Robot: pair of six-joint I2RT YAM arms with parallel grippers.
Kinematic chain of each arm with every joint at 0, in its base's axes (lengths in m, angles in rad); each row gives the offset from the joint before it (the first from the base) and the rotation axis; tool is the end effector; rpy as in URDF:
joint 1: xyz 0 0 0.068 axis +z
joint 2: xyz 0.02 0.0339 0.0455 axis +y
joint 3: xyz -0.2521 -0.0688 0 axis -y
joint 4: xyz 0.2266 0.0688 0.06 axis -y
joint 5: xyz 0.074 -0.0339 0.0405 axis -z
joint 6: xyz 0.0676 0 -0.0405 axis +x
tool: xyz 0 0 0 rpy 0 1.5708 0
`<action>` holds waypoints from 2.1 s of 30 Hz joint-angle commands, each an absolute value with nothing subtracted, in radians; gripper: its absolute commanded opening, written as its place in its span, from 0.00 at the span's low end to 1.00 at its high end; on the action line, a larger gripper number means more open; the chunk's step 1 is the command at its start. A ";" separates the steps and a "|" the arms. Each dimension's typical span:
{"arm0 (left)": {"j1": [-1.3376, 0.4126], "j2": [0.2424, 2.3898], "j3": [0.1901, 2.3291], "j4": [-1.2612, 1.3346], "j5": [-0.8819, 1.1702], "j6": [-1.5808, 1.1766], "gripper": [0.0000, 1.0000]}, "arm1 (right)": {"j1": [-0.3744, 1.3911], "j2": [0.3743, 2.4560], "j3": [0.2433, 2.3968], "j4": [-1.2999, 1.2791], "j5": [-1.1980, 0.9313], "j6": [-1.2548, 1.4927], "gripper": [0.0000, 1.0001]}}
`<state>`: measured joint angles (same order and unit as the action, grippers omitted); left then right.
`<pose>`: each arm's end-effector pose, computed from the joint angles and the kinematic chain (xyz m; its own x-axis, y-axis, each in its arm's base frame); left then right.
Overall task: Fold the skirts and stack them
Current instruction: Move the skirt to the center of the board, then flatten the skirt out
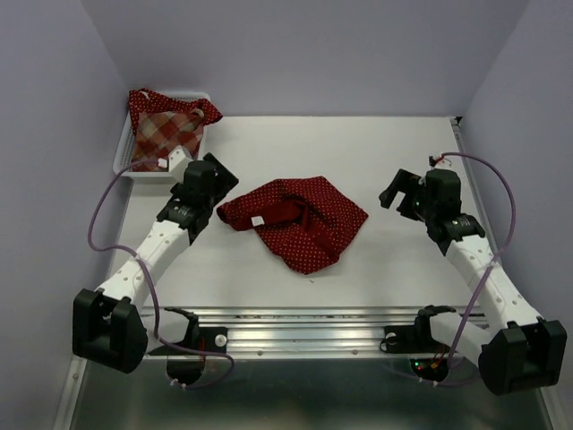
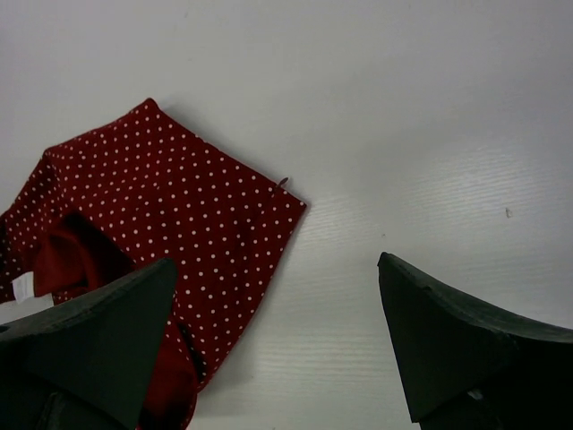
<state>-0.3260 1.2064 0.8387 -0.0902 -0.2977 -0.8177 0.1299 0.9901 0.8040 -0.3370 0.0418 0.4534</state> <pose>0.2787 -0.0733 0.2623 -0.3279 -0.6254 -0.7080 -0.2666 0.7803 -0.5657 0.2365 0.0280 0.2706 -0.4863 0.3778 -0.7879 0.1329 0.9232 0.3607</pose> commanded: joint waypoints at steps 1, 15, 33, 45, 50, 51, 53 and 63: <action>-0.330 1.173 0.957 -0.195 -0.446 -0.804 0.99 | 0.135 1.071 0.870 -0.340 -0.043 0.426 1.00; -0.422 2.070 1.911 -0.369 0.095 -0.177 0.99 | 0.224 1.460 0.995 -0.353 0.113 0.511 1.00; -0.492 2.418 2.113 -0.456 0.190 -0.075 0.99 | 0.304 1.660 1.000 -0.285 0.107 0.557 0.97; -0.495 2.215 1.712 -0.237 0.376 -0.195 0.00 | 0.322 1.701 0.963 -0.235 0.083 0.571 0.51; -0.494 2.077 1.577 -0.109 0.371 -0.270 0.00 | 0.322 1.671 0.953 -0.209 0.104 0.558 0.14; -0.494 2.022 1.560 -0.071 0.362 -0.296 0.00 | 0.322 1.655 0.956 -0.206 0.116 0.548 0.05; -0.494 1.933 1.517 -0.031 0.325 -0.322 0.00 | 0.322 1.632 0.966 -0.195 0.120 0.532 0.01; -0.494 1.547 1.299 0.218 0.242 -0.384 0.00 | 0.322 1.336 0.968 -0.017 0.017 0.364 0.01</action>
